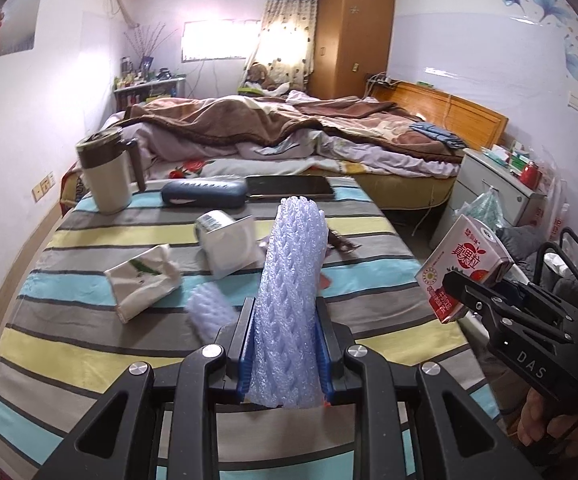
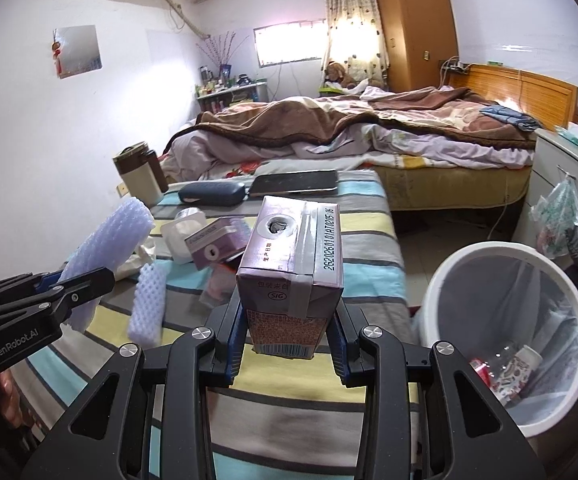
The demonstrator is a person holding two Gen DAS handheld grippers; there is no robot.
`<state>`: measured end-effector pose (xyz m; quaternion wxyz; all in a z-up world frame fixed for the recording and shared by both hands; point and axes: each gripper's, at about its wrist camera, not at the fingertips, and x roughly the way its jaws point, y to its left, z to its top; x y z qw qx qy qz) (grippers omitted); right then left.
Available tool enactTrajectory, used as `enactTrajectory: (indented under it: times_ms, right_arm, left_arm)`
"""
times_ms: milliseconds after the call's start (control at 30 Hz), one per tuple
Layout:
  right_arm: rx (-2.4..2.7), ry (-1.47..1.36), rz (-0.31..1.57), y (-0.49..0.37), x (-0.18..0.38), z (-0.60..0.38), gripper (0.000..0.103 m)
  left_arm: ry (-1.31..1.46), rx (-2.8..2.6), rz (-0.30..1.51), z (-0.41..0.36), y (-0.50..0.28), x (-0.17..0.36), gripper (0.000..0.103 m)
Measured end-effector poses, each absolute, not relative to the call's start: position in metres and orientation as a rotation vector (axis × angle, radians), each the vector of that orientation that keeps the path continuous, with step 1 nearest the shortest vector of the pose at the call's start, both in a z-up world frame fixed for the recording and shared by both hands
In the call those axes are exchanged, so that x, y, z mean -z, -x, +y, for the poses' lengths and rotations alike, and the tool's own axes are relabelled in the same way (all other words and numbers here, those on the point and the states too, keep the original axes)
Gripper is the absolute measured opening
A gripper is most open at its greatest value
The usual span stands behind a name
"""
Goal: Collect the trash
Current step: 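Carry the foam net with the left tool while the right tool carries the carton, release both into the bin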
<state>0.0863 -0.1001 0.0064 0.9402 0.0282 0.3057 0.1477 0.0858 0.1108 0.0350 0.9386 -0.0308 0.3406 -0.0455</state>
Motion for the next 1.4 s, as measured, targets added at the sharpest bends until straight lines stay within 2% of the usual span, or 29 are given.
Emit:
enactTrajectory:
  times_ms: [967, 1400]
  right_arm:
    - [-0.048, -0.094, 0.594, -0.068, -0.011, -0.215, 0.038]
    - [0.035, -0.109, 0.683, -0.077, 0.011, -0.257, 0.038]
  left_arm:
    - [-0.066, 0.406, 0.698, -0.067, -0.104, -0.039, 0.026]
    - [-0.046, 0.53, 0.8, -0.126, -0.139, -0.005, 0.026]
